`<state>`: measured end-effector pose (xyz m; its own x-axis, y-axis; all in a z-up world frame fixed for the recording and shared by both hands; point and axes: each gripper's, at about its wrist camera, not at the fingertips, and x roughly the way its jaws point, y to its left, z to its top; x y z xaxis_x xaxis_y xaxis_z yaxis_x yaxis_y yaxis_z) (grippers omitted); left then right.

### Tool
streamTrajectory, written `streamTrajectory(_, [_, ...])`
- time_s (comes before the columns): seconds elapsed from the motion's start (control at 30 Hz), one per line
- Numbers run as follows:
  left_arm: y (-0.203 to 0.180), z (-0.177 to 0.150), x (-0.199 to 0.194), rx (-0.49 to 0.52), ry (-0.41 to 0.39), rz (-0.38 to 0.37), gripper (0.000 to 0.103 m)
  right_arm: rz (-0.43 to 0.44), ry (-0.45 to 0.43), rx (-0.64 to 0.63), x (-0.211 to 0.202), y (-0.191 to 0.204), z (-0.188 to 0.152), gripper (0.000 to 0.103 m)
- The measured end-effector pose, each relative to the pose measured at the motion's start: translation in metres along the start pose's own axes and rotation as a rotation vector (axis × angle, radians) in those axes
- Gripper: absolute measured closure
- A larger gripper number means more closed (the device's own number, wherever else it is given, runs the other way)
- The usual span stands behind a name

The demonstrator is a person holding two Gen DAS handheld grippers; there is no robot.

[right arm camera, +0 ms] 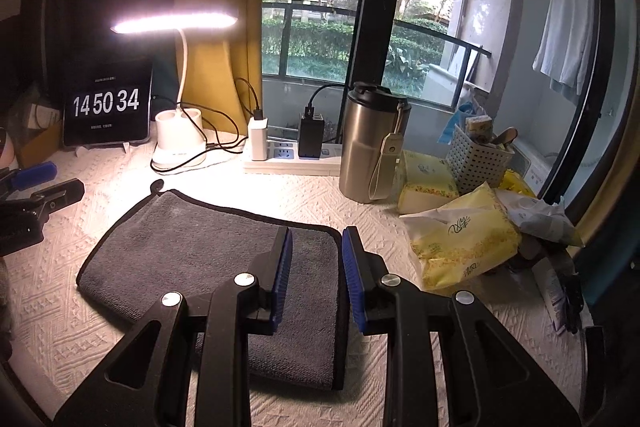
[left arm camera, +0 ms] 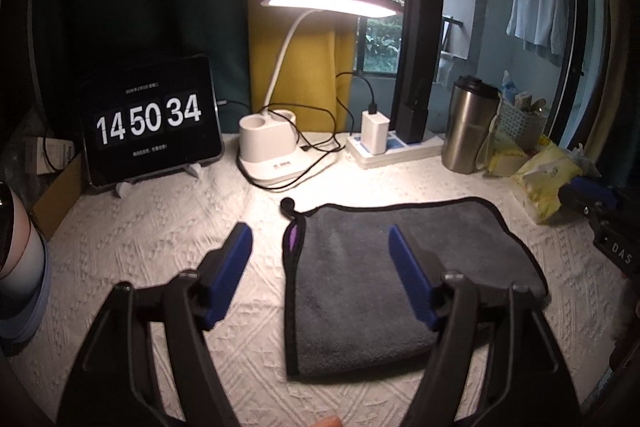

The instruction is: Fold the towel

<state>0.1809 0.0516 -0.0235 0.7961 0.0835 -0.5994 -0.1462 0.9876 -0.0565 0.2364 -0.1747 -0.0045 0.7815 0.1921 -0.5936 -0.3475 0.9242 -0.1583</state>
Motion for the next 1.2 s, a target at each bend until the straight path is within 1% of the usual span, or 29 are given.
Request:
streamTrajectory(0.8, [-0.004,-0.016,-0.062,0.016,-0.085,-0.044,0.031,-0.007,-0.074,-0.007,-0.064,0.012,-0.014,0.075])
streamTrajectory(1.2, [-0.006,-0.025,-0.095,0.025,-0.149,-0.055,0.030,-0.010,-0.112,0.001,-0.093,0.016,-0.025,0.075])
